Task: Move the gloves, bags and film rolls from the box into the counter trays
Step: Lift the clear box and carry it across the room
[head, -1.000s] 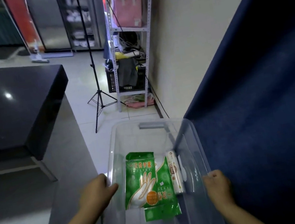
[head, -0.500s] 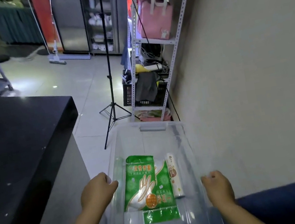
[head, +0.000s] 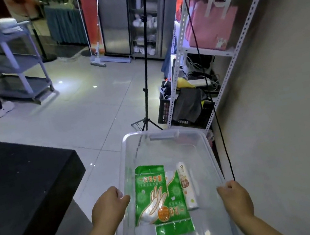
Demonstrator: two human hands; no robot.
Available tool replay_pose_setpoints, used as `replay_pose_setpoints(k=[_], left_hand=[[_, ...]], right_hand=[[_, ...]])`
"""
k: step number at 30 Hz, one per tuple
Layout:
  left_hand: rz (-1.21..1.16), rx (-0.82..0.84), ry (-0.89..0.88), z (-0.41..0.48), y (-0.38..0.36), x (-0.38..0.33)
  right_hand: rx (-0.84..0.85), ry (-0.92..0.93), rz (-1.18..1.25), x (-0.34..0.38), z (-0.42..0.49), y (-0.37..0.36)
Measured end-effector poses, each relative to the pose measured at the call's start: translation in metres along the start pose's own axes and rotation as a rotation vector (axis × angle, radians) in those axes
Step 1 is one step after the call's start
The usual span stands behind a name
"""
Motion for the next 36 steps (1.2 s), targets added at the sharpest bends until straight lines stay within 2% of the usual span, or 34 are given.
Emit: replay_pose_setpoints(k=[10, 19, 26, 31, 36], left_hand=[[-0.074, -0.167, 0.228, 0.136, 0.037, -0.055], [-0.093, -0.334, 0.461, 0.203, 0.084, -0.048], [0.011, -0.307, 0.516, 0.304, 0.147, -0.035], [-0.076, -0.253, 0.504, 0.391, 0.199, -0.006], [-0.115, -0.255, 0.482, 0.457, 0.275, 0.017]], right_hand=[[0.185, 0.114, -0.02, 0.137, 0.21, -0.026], [0.305, 0.248, -0.066, 0.251, 0.305, -0.088], [0.328, 0.225, -0.067, 0.315, 0.366, -0.153], [0.308, 0.233, -0.113, 0.391, 0.413, -0.21], [0.372, 0.301, -0.099, 0.483, 0.445, -0.269]])
Point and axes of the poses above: each hand's wrist, its own z-axis towards the middle knuckle, its own y-axis out of the back of the hand, x = y × z, the point moved 10 cm from there along z, towards the middle knuckle, and after that the axes turned 14 degrees about x, right-handed, at the moved point
